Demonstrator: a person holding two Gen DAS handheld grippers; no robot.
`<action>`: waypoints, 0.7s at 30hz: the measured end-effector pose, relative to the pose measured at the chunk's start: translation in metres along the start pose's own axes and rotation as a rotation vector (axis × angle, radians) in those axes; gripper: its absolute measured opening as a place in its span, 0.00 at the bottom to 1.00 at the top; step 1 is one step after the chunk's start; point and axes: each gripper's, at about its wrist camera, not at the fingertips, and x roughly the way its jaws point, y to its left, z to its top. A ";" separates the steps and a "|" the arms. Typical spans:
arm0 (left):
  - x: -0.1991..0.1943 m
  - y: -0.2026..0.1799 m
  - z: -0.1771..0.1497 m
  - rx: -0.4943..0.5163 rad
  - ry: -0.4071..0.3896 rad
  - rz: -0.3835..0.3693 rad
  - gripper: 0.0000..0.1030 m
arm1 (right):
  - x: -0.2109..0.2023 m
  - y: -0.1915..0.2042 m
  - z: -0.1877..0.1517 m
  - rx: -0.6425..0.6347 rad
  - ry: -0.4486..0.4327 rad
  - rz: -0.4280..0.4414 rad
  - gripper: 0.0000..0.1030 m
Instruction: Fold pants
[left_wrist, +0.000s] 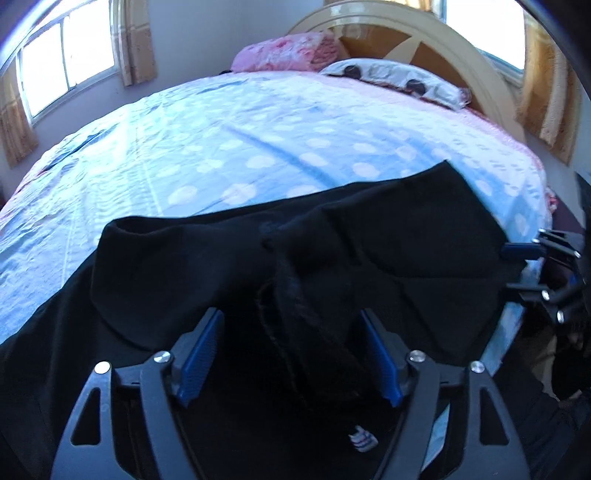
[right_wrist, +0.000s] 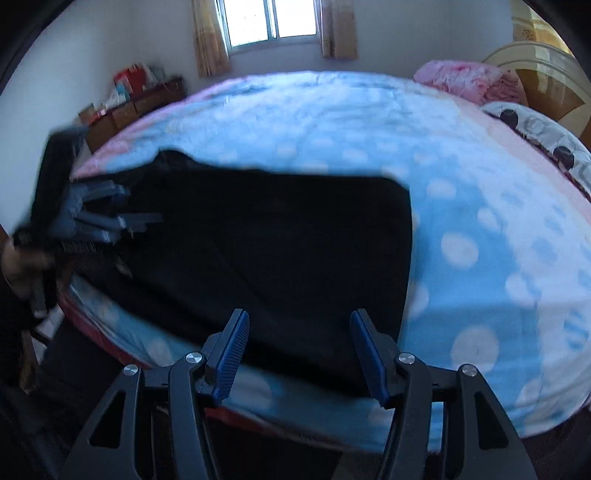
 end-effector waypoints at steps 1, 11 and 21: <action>0.002 0.000 0.000 -0.005 0.002 0.003 0.76 | 0.000 0.004 -0.002 -0.032 -0.014 -0.021 0.58; 0.006 -0.003 -0.003 0.001 -0.002 0.045 0.91 | -0.022 0.014 0.061 -0.061 -0.139 0.006 0.65; 0.009 -0.006 -0.004 0.016 -0.015 0.046 1.00 | 0.056 -0.057 0.108 0.219 -0.045 -0.029 0.65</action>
